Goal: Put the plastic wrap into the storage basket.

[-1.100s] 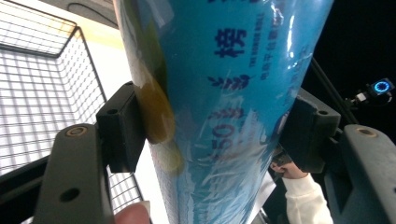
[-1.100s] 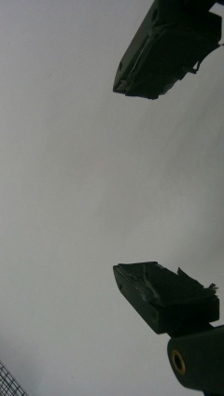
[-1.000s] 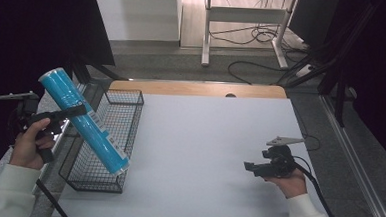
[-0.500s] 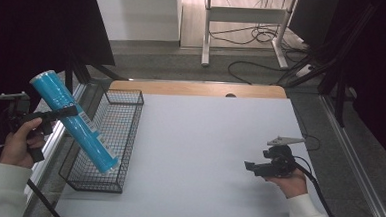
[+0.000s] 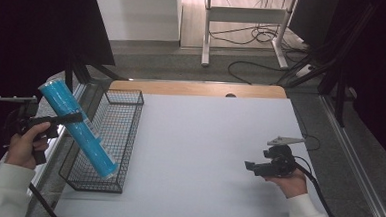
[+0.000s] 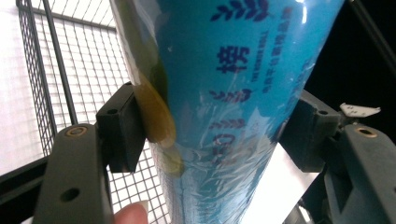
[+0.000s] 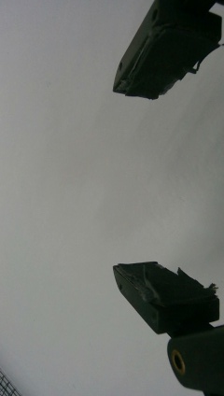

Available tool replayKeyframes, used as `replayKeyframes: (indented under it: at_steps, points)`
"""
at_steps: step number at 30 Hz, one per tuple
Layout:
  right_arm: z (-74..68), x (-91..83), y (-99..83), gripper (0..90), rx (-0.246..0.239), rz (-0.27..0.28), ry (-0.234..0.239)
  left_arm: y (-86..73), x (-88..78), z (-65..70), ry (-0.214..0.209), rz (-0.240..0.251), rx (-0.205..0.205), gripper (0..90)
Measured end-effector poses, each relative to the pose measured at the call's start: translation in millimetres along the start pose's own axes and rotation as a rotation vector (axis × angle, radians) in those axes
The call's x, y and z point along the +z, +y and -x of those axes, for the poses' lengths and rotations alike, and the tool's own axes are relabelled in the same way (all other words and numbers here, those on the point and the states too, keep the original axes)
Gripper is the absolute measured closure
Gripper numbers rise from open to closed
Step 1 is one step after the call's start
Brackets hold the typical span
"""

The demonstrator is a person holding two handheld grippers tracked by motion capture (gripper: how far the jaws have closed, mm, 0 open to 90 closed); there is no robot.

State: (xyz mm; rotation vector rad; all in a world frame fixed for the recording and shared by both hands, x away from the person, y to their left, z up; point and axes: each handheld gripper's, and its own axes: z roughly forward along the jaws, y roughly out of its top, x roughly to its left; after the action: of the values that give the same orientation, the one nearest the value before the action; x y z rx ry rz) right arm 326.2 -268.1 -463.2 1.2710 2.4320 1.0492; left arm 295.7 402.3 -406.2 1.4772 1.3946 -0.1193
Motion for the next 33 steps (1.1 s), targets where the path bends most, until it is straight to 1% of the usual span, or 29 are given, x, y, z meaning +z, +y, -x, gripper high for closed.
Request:
replayKeyframes:
  at_steps: [2, 3, 5, 9, 13, 15, 16, 18, 19, 20, 24, 28, 30, 31, 32, 33]
  points:
    - [0.0, -0.4, 0.1, 11.5, -0.001, -0.001, 0.000, -0.4, 2.6, -0.2, 0.007, -0.006, 0.000, 32.2]
    - [0.1, -0.8, 0.2, 11.5, 0.001, 0.002, -0.001, -0.6, 7.9, 0.0, 0.026, -0.022, 0.008, 32.2]
    - [0.4, -1.0, 0.2, 11.5, 0.004, 0.001, -0.003, -0.1, 13.9, 0.2, 0.048, -0.038, 0.013, 32.2]
    - [0.8, -0.4, 0.3, 11.5, 0.000, 0.000, -0.002, 1.7, 26.3, 1.4, 0.083, -0.069, 0.024, 32.2]
    - [0.8, -0.5, 0.3, 11.5, -0.001, 0.000, -0.002, 3.5, 38.7, 2.1, 0.115, -0.088, 0.026, 32.2]
    - [1.0, -0.2, 0.3, 11.5, -0.002, -0.001, -0.001, 5.1, 43.8, 1.4, 0.122, -0.089, 0.022, 32.1]
    - [1.0, -0.2, 0.3, 11.5, -0.002, -0.001, -0.001, 5.1, 43.8, 1.4, 0.122, -0.089, 0.022, 32.1]
    - [1.0, -0.1, 0.2, 11.5, -0.001, -0.002, 0.000, 8.8, 51.3, 1.3, 0.134, -0.094, 0.009, 32.1]
    - [1.3, -0.4, 0.2, 11.5, -0.002, -0.002, 0.000, 8.8, 51.3, 1.3, 0.134, -0.094, 0.009, 32.1]
    - [1.2, -0.3, 0.2, 11.5, 0.003, -0.003, -0.001, 11.1, 56.6, 1.4, 0.147, -0.098, 0.005, 32.1]
    - [1.3, 0.2, 0.2, 11.5, 0.004, -0.003, -0.002, 16.1, 70.6, 1.5, 0.174, -0.100, -0.008, 32.1]
    - [1.5, 0.3, 0.1, 11.5, -0.001, -0.001, -0.001, 20.5, 85.2, 1.5, 0.206, -0.103, -0.019, 32.1]
    - [1.6, 0.0, 0.3, 11.5, 0.003, -0.004, -0.004, 21.9, 92.9, 2.3, 0.230, -0.100, -0.026, 32.1]
    - [1.8, 0.1, 0.3, 11.5, 0.004, -0.004, -0.003, 23.0, 96.5, 2.4, 0.236, -0.104, -0.028, 32.1]
    - [2.0, 0.1, 0.3, 11.5, 0.004, -0.005, -0.003, 23.0, 96.5, 2.4, 0.236, -0.104, -0.028, 32.1]
    - [2.3, 0.4, 0.2, 11.5, 0.001, -0.005, -0.003, 25.2, 103.6, 3.8, 0.268, -0.115, -0.031, 32.1]
